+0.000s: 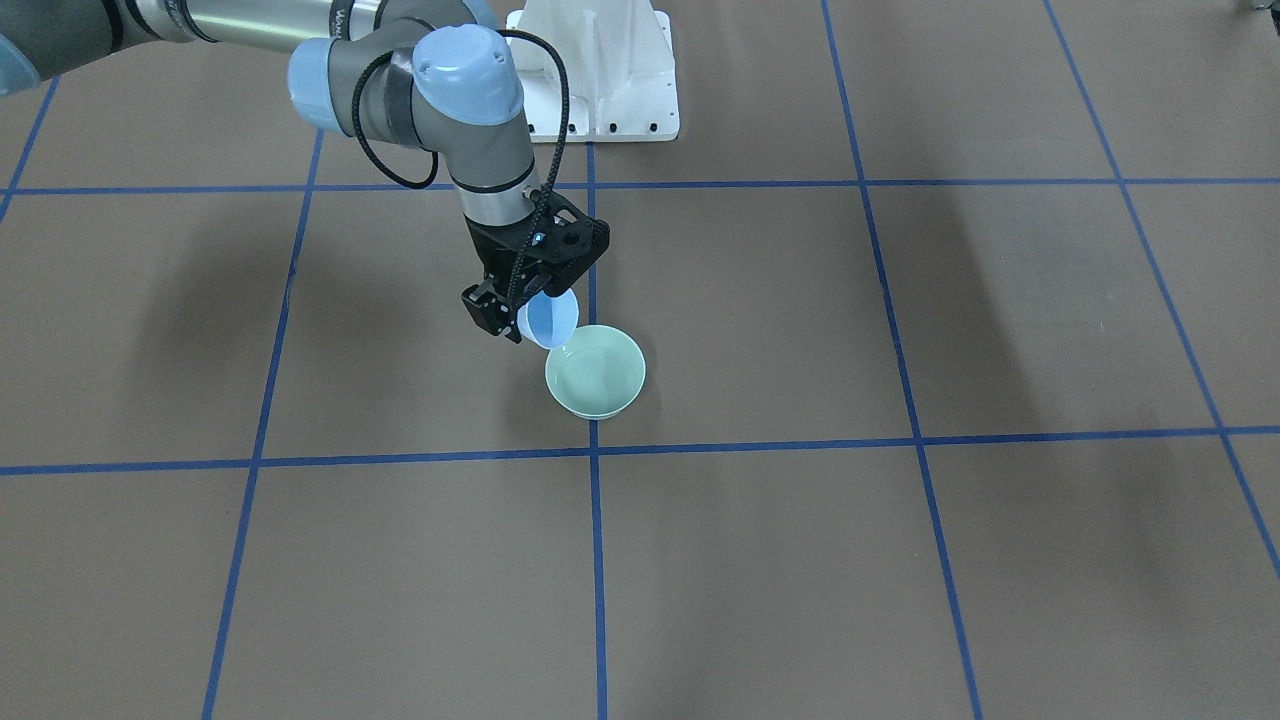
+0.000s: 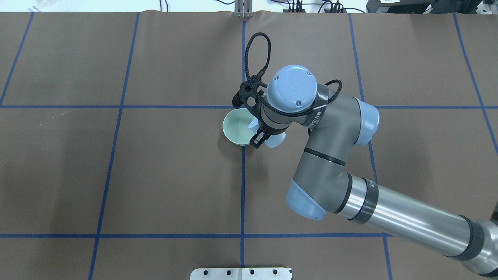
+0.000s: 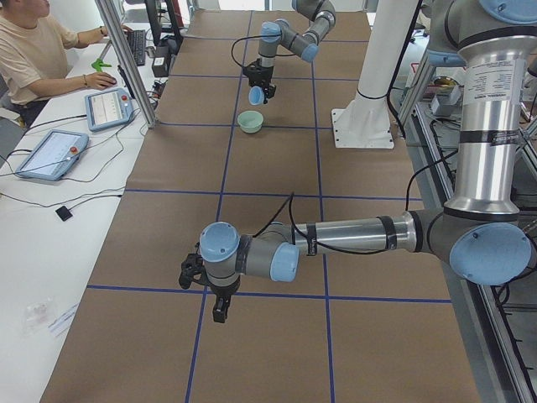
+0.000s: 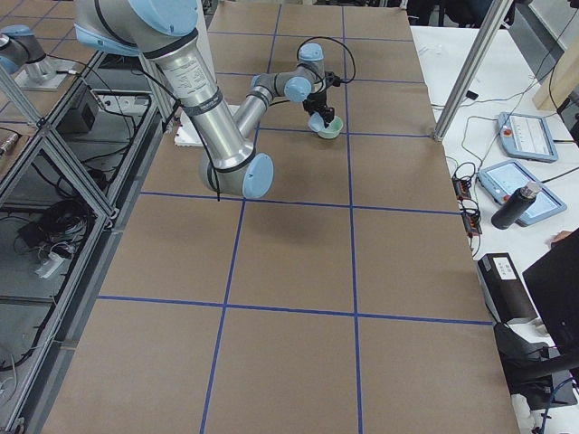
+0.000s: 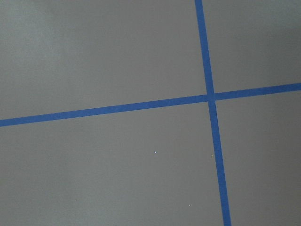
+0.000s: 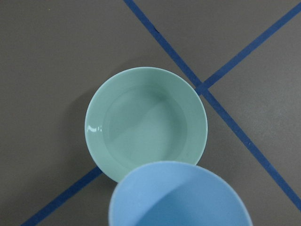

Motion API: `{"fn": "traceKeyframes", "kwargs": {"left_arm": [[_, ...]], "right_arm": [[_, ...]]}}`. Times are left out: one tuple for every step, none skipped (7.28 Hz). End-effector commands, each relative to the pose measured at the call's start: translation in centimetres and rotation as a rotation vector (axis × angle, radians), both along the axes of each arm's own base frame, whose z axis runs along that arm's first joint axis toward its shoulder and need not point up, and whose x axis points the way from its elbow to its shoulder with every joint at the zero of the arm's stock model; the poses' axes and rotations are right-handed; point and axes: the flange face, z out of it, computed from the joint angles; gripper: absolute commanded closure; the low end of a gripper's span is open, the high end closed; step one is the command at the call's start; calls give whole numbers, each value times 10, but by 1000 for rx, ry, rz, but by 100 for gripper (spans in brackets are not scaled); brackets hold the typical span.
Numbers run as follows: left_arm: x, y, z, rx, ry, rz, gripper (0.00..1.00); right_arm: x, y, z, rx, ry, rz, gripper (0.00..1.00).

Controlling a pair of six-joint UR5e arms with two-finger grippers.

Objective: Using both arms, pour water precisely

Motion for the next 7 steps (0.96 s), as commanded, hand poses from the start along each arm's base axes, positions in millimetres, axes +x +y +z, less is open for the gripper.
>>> {"fn": "traceKeyframes", "kwargs": {"left_arm": [[0, 3, 3, -7, 0, 0, 0], [0, 4, 3, -7, 0, 0, 0], [0, 4, 3, -7, 0, 0, 0], [0, 4, 3, -7, 0, 0, 0], [0, 4, 3, -7, 0, 0, 0], [0, 4, 3, -7, 0, 0, 0], [0, 4, 3, -6, 0, 0, 0]], "right_arm": [[-12, -3, -8, -65, 55, -20, 100], [-14, -1, -13, -102, 76, -36, 100], [-15, -1, -25, -124, 100, -40, 100], [-15, 0, -35, -155, 138, -46, 100], [-15, 0, -43, -181, 178, -46, 100], [-21, -3, -46, -214, 193, -60, 100], [-31, -10, -62, -243, 230, -60, 100]]}}
